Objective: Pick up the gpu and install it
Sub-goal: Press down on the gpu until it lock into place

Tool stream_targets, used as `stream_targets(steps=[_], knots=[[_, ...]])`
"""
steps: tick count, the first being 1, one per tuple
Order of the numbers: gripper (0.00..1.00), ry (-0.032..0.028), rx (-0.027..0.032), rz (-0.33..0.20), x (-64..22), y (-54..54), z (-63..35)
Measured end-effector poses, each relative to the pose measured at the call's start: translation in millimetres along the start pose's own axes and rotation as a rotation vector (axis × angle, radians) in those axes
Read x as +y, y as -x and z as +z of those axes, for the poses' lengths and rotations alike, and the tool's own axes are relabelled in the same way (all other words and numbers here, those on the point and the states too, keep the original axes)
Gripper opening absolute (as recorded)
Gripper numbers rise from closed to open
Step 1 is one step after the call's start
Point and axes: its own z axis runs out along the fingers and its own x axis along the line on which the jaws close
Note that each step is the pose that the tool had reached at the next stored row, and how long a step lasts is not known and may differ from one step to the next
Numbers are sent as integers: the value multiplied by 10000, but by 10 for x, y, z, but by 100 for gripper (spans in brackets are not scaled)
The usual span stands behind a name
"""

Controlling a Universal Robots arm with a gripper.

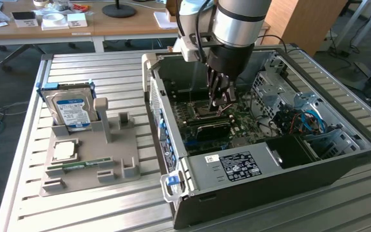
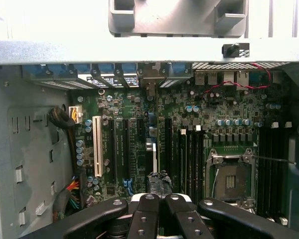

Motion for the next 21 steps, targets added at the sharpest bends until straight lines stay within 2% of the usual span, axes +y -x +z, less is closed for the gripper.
stream_targets(steps=[15,21], knots=[[11,0,-1,0,0,-1,34],[11,0,-1,0,1,-4,109]])
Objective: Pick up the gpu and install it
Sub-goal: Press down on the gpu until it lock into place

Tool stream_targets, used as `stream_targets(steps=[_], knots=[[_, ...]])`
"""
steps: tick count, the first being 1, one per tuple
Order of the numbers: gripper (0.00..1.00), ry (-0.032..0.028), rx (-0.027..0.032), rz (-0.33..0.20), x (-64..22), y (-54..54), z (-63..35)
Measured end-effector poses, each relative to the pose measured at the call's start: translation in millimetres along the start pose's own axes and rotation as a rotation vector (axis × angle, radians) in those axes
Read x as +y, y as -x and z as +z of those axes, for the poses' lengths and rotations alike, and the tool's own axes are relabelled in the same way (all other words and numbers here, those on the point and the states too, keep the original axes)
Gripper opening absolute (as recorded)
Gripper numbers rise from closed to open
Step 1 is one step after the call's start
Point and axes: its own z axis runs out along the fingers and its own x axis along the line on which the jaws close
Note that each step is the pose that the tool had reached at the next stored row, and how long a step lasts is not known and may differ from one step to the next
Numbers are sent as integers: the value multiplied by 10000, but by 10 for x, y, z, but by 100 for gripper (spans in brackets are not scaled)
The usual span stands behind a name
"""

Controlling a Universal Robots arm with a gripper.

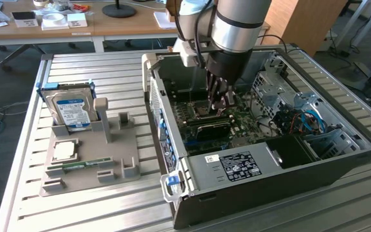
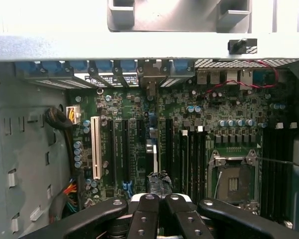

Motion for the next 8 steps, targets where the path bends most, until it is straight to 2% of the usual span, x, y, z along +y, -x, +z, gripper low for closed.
stream_targets(steps=[8], knots=[[11,-1,0,1,1,16,23]])
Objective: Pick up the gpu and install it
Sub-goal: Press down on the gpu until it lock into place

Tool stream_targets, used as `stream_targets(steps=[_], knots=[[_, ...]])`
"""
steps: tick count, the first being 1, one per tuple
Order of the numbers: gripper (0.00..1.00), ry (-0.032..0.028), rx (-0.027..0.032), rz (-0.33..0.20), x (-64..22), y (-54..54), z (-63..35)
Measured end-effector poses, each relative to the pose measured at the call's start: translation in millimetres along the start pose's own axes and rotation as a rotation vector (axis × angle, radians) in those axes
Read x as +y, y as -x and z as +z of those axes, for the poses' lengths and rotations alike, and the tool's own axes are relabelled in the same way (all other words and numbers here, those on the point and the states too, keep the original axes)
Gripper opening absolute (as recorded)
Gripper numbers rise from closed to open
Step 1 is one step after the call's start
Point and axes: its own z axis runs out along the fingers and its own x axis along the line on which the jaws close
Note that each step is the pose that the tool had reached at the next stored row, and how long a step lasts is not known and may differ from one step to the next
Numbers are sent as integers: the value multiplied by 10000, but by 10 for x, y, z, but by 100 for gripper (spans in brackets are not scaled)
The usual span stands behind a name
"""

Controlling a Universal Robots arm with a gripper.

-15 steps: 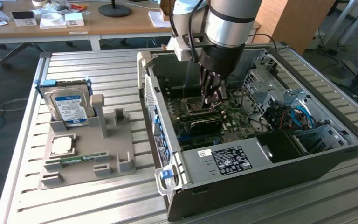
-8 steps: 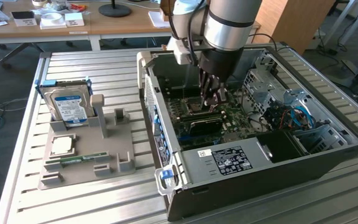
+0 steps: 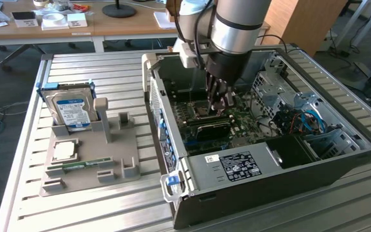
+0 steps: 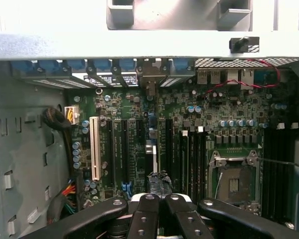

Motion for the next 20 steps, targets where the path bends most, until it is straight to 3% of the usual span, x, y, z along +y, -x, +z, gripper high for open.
stream_targets(steps=[20], knots=[[11,-1,-3,-1,1,42,24]])
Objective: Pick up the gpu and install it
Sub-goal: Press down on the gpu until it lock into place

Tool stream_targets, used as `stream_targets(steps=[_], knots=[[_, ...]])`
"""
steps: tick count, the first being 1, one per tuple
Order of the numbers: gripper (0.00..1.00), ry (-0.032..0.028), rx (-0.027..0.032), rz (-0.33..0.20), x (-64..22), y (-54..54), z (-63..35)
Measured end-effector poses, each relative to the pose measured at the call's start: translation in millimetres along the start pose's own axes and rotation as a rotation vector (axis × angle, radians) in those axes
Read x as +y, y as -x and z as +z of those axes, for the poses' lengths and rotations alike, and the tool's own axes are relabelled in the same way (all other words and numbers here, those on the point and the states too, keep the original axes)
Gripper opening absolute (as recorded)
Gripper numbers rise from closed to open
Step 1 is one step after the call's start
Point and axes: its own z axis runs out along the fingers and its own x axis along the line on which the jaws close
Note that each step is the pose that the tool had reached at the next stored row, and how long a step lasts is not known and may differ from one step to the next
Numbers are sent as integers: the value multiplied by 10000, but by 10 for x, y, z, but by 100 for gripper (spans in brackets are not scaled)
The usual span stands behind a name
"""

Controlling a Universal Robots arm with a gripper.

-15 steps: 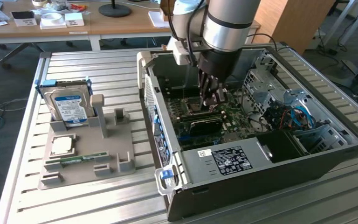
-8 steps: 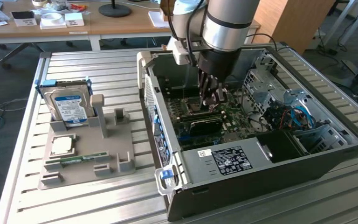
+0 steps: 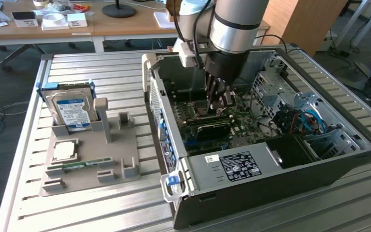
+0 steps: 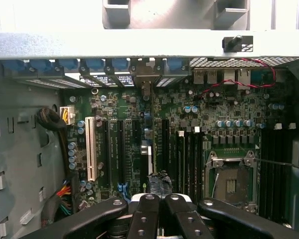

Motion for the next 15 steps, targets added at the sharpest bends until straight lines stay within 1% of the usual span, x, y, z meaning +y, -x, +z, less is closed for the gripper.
stream_targets(steps=[5,15], knots=[[11,1,2,0,1,-1,31],[11,0,0,0,0,-2,45]])
